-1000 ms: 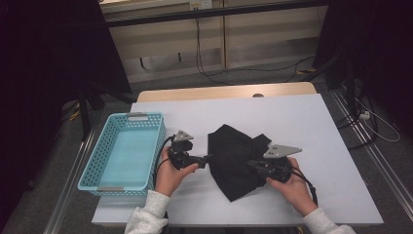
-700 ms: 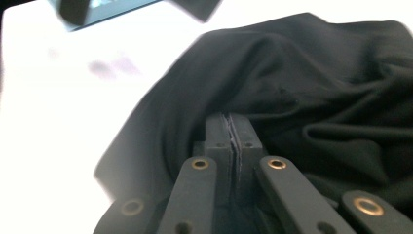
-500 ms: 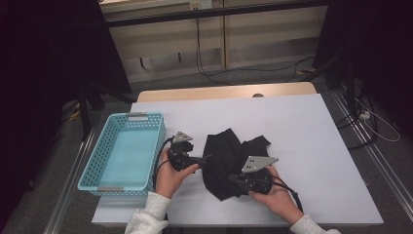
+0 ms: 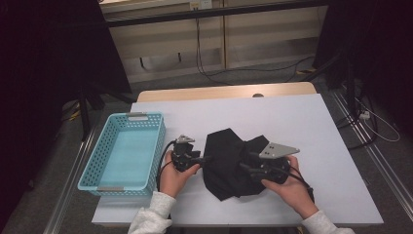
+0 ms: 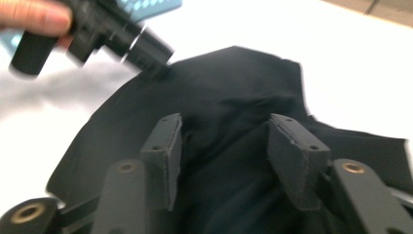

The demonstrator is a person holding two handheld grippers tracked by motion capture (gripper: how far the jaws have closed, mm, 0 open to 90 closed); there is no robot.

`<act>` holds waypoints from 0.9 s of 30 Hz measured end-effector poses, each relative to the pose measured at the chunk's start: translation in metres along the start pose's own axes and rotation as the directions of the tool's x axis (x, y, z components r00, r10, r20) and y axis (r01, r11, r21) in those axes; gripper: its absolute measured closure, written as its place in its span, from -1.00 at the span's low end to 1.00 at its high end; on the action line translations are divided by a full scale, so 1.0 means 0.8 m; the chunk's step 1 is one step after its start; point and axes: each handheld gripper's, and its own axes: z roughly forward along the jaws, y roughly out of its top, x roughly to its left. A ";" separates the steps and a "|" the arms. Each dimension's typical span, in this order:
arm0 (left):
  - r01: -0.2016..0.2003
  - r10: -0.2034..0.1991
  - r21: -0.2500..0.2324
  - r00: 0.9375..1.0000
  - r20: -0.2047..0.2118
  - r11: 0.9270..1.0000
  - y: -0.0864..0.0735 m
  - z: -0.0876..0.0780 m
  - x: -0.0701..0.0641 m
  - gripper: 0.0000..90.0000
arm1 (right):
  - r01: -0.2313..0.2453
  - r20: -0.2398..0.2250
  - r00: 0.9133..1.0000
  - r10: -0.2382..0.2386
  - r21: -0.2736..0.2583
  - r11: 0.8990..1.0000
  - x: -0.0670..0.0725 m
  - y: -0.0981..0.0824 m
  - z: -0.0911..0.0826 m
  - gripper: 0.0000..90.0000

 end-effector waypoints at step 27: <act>-0.071 0.098 -0.184 0.985 0.141 0.980 0.047 -0.046 -0.049 0.89 | -0.017 0.037 0.999 0.019 -0.053 0.998 -0.008 0.002 -0.028 -0.22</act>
